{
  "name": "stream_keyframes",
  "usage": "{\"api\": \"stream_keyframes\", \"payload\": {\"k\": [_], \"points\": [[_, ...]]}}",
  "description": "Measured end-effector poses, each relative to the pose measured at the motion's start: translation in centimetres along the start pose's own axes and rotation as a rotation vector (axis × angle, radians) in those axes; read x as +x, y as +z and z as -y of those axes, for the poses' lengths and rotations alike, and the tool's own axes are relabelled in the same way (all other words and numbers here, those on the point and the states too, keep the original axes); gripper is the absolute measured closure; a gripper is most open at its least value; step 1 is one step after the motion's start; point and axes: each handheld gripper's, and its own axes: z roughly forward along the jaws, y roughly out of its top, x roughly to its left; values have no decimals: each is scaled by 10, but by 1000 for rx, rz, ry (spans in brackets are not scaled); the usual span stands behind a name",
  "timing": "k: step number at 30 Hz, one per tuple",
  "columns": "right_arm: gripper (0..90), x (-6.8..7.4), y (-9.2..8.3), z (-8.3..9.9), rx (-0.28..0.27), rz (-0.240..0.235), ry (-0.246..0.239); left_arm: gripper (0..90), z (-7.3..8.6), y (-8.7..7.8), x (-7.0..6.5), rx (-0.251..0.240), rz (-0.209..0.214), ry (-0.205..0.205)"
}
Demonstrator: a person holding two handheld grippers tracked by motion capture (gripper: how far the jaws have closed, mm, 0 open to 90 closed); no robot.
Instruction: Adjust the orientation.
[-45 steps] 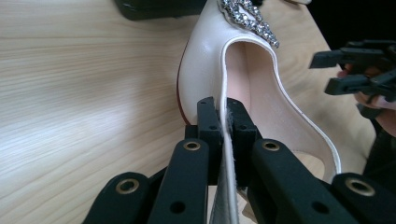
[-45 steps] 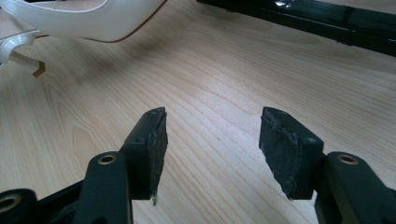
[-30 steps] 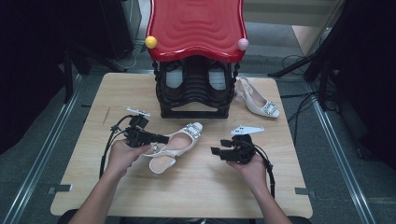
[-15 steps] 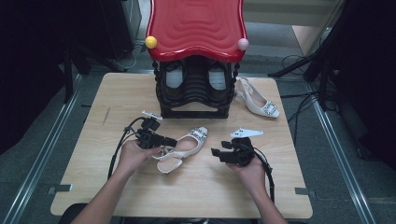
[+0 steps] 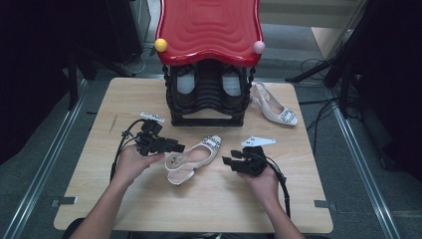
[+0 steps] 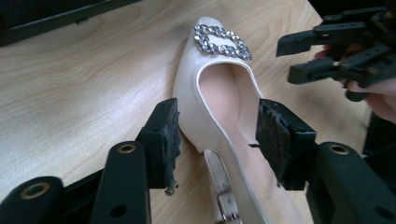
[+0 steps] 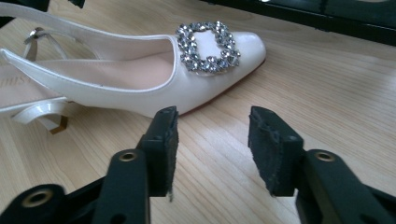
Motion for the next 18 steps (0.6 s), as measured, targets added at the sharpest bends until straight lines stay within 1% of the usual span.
{"api": "stream_keyframes", "payload": {"k": [1,3,4,6,7,9,11,13,16,18], "points": [[554,1,1,0,-3,1,3,490,0,-1,0,0,-8,-3],[596,1,3,0,-4,-4,-8,485,2,-5,1,-5,-15,-5],[626,2,3,0,-4,-2,-5,483,2,-7,2,-3,-19,-6],[698,2,6,-1,-3,-16,1,476,4,-9,2,4,-43,-4],[736,2,7,-1,-7,-19,-6,476,4,-10,3,9,-52,1],[809,3,9,-2,-4,-35,-3,474,7,-11,3,10,-61,7],[856,5,13,-3,7,-55,-2,465,8,-13,4,3,-60,0],[877,8,19,-4,30,-75,-13,445,11,-15,5,0,-70,1],[895,13,26,-5,52,-83,-32,444,14,-18,7,-5,-71,-9],[900,15,29,-6,59,-88,-38,443,16,-20,7,-12,-76,-2]]}}
